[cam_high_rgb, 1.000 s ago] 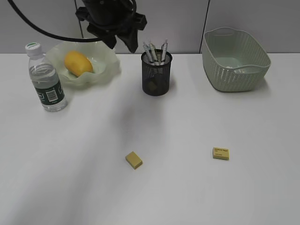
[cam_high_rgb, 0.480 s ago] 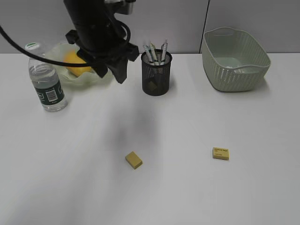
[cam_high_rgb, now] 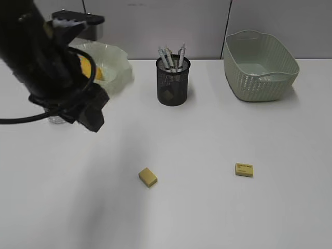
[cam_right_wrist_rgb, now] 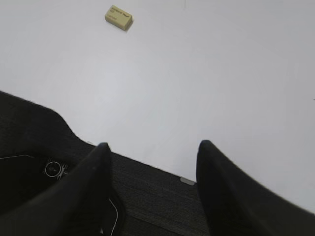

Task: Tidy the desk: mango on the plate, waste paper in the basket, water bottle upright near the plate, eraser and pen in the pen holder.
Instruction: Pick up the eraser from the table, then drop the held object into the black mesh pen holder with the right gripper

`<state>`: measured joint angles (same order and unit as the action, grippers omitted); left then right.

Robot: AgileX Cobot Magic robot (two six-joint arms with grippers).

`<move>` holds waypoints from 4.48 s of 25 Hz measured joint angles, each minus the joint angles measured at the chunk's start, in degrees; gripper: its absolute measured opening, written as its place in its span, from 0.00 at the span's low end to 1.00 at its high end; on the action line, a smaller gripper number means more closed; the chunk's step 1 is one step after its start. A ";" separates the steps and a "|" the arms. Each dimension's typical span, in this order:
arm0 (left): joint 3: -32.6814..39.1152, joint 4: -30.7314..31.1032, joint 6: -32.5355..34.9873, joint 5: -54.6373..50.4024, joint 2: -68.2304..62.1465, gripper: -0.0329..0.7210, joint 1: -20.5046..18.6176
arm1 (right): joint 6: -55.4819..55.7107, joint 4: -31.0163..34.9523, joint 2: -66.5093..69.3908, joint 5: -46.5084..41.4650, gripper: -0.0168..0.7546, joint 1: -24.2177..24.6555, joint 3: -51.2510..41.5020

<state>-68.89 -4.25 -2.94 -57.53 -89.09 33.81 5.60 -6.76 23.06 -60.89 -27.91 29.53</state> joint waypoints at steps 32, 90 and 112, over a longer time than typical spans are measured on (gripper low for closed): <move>41.86 -4.77 0.00 16.25 55.51 0.46 0.10 | 0.00 -1.07 5.46 4.94 0.59 0.00 0.78; 37.94 -2.55 -2.59 2.37 75.51 0.45 0.05 | 30.55 3.76 89.56 28.11 0.43 0.00 28.17; 37.94 -2.55 -2.59 2.37 75.51 0.45 0.05 | 19.17 1.16 99.22 12.94 0.43 0.00 85.14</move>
<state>-30.95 -6.80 -5.53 -55.16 -13.59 33.86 24.76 -5.60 122.28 -47.95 -27.91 114.66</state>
